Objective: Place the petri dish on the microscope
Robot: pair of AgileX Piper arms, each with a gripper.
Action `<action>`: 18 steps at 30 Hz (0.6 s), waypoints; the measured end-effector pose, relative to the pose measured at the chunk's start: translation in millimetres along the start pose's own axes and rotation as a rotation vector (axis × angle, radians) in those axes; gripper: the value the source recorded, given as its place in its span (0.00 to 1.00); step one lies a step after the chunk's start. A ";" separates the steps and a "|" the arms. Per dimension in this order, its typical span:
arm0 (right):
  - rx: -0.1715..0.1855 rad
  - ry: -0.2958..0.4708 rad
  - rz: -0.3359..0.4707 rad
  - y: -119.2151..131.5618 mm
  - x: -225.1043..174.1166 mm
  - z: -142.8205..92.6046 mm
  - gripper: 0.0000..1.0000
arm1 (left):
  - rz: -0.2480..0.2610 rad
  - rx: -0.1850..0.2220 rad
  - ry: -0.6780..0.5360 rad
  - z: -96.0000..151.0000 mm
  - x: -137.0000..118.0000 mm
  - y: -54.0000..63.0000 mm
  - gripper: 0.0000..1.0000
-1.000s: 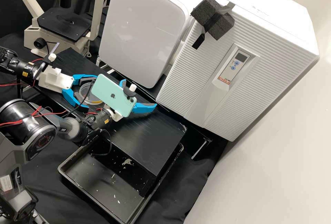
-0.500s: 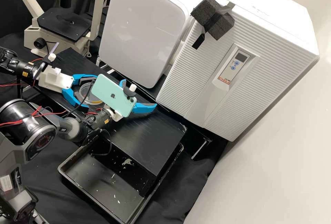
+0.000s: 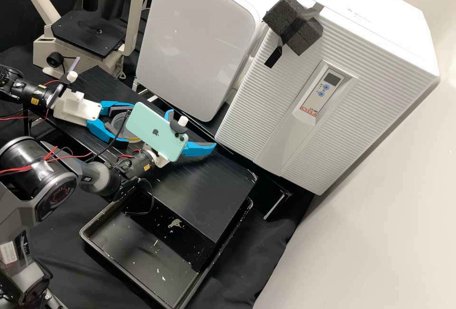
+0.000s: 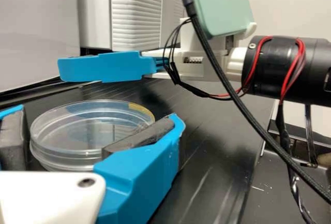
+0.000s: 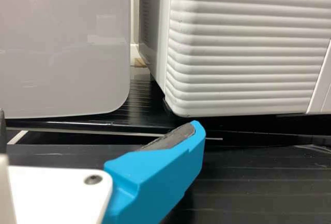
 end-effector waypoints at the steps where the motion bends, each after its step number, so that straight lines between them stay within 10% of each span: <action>1: 0.000 0.000 0.000 0.0 0.0 0.0 1.00 | 0.001 -0.002 0.002 -0.1 0.0 0.1 0.00; 18: 0.000 0.000 0.000 0.0 0.0 0.0 1.00 | 0.014 -0.015 0.016 -3.8 -2.1 0.9 0.00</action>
